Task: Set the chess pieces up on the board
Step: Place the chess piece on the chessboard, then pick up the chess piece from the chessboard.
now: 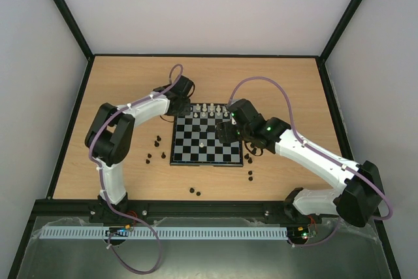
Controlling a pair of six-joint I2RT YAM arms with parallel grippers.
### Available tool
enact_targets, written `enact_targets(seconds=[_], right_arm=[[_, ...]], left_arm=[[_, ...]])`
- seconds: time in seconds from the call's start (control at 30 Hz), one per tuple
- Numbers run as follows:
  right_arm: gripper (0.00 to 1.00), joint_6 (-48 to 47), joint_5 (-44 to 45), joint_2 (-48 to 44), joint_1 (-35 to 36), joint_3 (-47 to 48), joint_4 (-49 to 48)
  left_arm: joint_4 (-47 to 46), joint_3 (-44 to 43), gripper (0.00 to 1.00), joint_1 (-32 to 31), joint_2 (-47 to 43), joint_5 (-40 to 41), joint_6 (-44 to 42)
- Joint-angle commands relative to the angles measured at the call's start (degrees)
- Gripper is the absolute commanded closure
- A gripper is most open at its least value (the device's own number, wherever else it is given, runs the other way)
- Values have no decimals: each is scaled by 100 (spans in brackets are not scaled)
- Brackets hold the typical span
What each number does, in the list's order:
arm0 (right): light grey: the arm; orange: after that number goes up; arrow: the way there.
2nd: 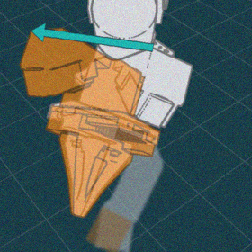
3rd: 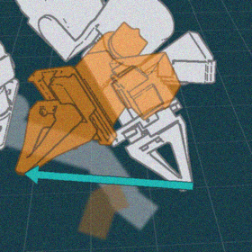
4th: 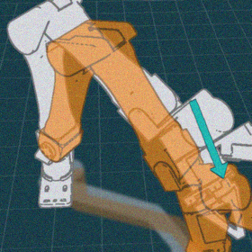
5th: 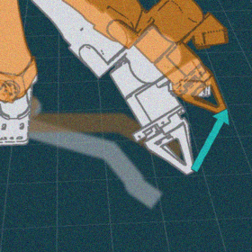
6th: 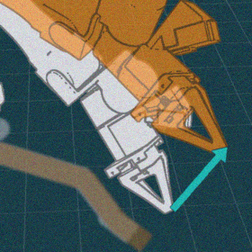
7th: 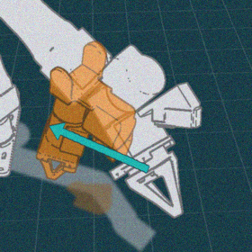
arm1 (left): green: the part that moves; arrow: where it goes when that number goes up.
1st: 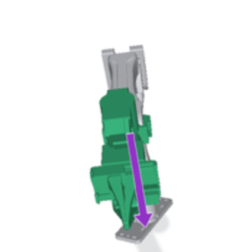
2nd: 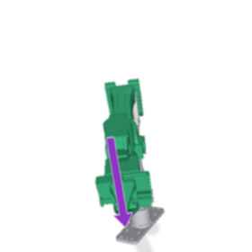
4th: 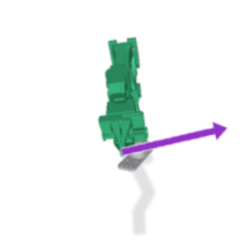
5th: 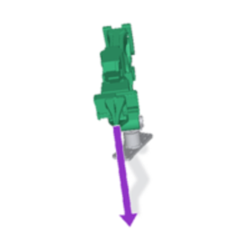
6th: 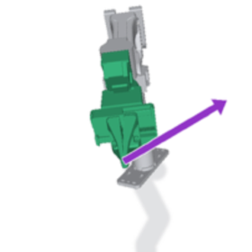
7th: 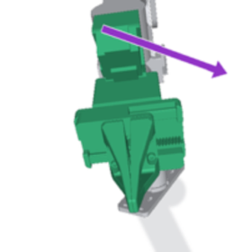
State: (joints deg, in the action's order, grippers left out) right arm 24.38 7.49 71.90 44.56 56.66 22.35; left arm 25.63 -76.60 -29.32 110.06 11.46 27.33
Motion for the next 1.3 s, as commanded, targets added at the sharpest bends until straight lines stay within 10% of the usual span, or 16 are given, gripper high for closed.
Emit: enact_targets(seconds=[0.0,0.93,1.27], right_arm=[[17,-65,-13,37,-26,-90,41],[17,-54,-77,38,-27,-153,-20],[0,-24,28,-120,-26,-104,61]], left_arm=[[-34,-142,92,-3,155,-91,-53],[276,-73,76,-129,-350,146,-11],[712,933,36,-1382,-2256,218,236]])
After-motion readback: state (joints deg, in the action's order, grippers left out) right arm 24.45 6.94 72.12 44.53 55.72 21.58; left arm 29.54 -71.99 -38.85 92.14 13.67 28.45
